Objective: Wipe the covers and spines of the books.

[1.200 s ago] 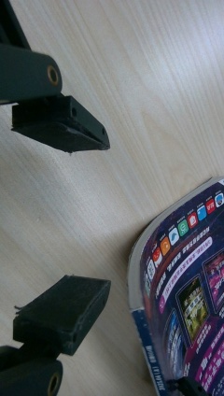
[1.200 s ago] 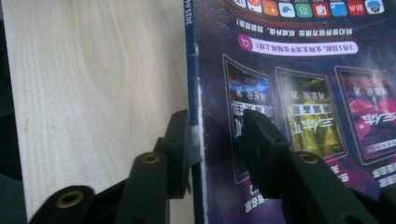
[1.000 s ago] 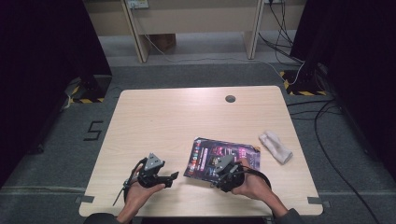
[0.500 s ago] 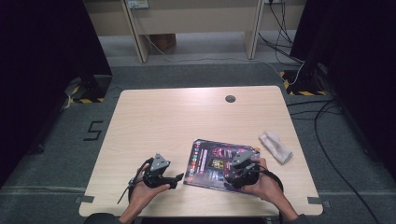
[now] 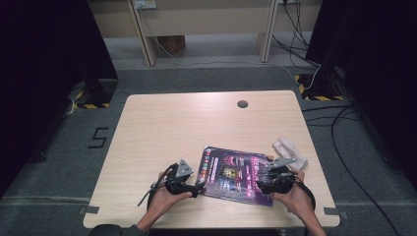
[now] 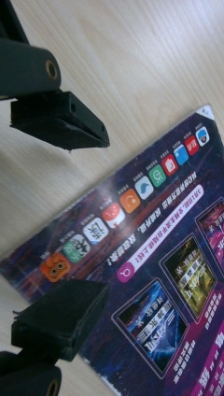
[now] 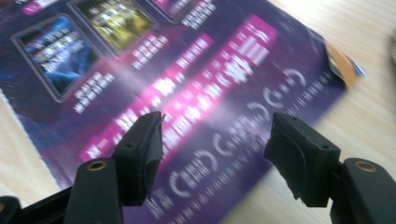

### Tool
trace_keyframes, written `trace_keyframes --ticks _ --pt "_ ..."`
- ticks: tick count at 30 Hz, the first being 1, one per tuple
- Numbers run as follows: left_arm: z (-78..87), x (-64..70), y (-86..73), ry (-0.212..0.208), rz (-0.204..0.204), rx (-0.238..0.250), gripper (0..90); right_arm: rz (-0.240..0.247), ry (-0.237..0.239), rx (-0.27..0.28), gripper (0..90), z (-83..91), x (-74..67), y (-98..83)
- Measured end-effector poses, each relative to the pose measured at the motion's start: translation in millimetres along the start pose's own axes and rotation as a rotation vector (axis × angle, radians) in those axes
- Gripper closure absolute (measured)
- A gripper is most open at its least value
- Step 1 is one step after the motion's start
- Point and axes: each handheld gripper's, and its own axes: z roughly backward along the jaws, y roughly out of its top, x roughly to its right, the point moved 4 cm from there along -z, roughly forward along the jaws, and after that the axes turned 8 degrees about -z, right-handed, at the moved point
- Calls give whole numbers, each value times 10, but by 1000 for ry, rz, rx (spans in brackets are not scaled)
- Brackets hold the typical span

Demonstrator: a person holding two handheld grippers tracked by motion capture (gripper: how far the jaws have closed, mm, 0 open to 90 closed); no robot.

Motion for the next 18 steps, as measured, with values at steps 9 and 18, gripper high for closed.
trace_keyframes --ticks 9,18 --pt "-98 76 55 -16 -55 -18 309 15 -15 -18 330 -80 2 -63" --pt "-12 243 32 -58 -107 -35 429 30 -3 1 332 -174 37 42"
